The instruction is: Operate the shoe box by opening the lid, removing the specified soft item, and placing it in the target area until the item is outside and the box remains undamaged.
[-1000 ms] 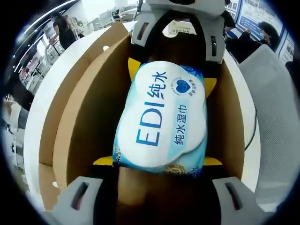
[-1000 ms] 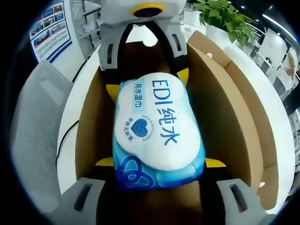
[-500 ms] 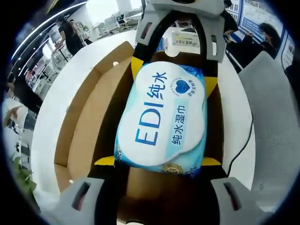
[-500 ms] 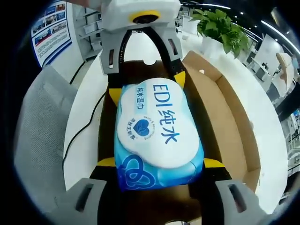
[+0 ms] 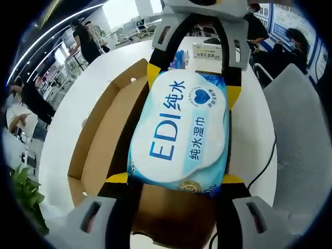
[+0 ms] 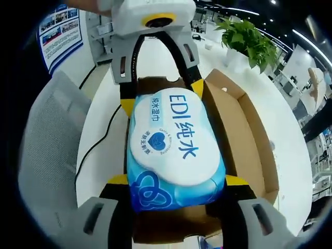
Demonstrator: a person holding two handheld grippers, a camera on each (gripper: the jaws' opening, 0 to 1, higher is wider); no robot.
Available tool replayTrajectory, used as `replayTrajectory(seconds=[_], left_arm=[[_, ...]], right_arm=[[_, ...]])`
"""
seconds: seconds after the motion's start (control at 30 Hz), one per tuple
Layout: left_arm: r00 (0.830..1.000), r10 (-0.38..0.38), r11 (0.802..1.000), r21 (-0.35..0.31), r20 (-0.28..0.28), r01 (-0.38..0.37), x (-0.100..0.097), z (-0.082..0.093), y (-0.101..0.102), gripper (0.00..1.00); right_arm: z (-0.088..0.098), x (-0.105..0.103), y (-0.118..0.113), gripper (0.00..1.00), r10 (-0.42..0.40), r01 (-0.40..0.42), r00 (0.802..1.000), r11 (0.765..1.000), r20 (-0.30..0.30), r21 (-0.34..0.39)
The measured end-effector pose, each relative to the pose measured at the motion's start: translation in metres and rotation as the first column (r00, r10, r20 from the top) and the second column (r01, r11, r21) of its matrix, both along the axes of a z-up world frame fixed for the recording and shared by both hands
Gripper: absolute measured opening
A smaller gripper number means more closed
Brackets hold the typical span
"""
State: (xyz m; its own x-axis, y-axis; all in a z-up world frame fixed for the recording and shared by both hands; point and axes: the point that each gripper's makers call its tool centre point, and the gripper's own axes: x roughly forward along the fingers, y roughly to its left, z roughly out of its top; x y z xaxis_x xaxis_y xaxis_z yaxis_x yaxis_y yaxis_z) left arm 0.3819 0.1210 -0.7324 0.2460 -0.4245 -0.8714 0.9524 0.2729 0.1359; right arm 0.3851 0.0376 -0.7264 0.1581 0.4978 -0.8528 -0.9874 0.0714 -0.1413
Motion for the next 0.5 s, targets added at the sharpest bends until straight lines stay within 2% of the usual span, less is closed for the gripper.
replayTrajectory(seconds=[0.3,0.5], left_arm=[[0.999,0.008,1.0,-0.011,0.043,-0.008,-0.01,0.011,0.001,0.63],[0.999,0.022,1.0,0.001,0.028,-0.022,-0.024,0.019,0.002,0.62]], right_arm=[[0.014,-0.01,0.001,0.64,0.013,-0.013,0.999,1.0,0.046,-0.008],[0.023,-0.024,0.003,0.64,0.027,-0.027,0.999,1.0,0.037,-0.014]])
